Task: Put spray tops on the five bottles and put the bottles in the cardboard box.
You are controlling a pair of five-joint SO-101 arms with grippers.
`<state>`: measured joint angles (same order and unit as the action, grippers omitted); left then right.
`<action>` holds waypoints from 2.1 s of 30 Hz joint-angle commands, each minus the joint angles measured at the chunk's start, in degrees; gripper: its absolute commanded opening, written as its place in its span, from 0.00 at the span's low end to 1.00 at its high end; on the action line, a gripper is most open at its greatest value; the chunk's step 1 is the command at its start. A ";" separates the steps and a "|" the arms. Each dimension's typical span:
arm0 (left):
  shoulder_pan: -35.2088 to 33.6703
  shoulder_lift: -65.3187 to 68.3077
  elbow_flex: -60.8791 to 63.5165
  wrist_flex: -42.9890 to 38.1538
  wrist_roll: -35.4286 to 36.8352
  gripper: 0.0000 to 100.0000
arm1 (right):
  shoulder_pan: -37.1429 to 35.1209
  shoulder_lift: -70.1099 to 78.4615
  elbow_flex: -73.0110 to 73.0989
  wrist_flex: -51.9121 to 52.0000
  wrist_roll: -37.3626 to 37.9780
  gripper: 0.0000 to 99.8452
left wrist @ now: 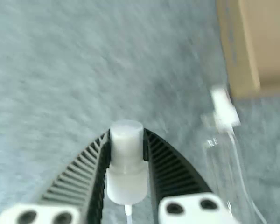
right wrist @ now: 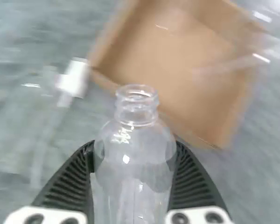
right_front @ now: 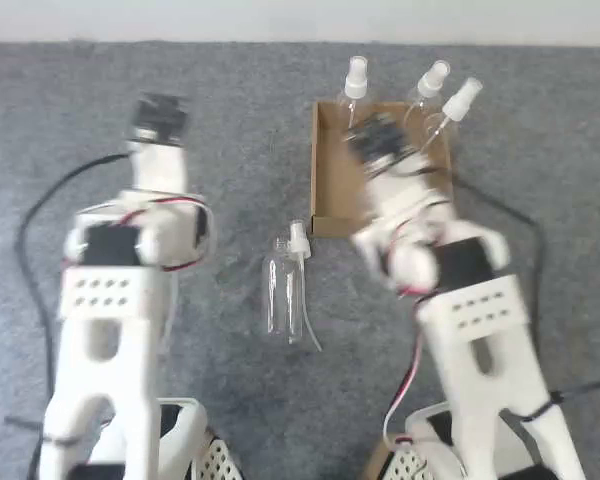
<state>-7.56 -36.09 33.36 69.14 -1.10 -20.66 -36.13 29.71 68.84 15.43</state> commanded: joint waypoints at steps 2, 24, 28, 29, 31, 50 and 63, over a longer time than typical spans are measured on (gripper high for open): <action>-4.48 -13.27 -4.88 0.18 0.53 0.01 | -13.93 -3.38 5.10 -11.12 -4.04 0.01; 2.20 -25.05 -11.21 -13.36 18.02 0.01 | -32.22 -4.00 28.31 -47.16 -4.40 0.01; 4.04 -25.14 -7.25 -17.32 18.02 0.01 | -32.04 -4.00 31.56 -53.93 -4.40 0.01; 4.57 -25.14 -6.81 -17.41 18.02 0.01 | -32.04 -4.00 32.00 -54.90 -4.48 0.01; 5.45 -25.05 -6.46 -17.14 18.02 0.01 | -32.04 -4.00 32.44 -55.87 -4.48 0.01; 8.09 -25.14 2.07 -16.44 20.48 0.01 | -32.04 -11.21 34.11 -55.78 -7.74 0.01; 15.03 -25.49 7.60 -13.45 18.37 0.01 | -27.21 -25.36 40.88 -55.87 -12.13 0.01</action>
<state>5.54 -60.44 40.92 54.55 19.12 -52.04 -58.11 71.82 14.33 7.87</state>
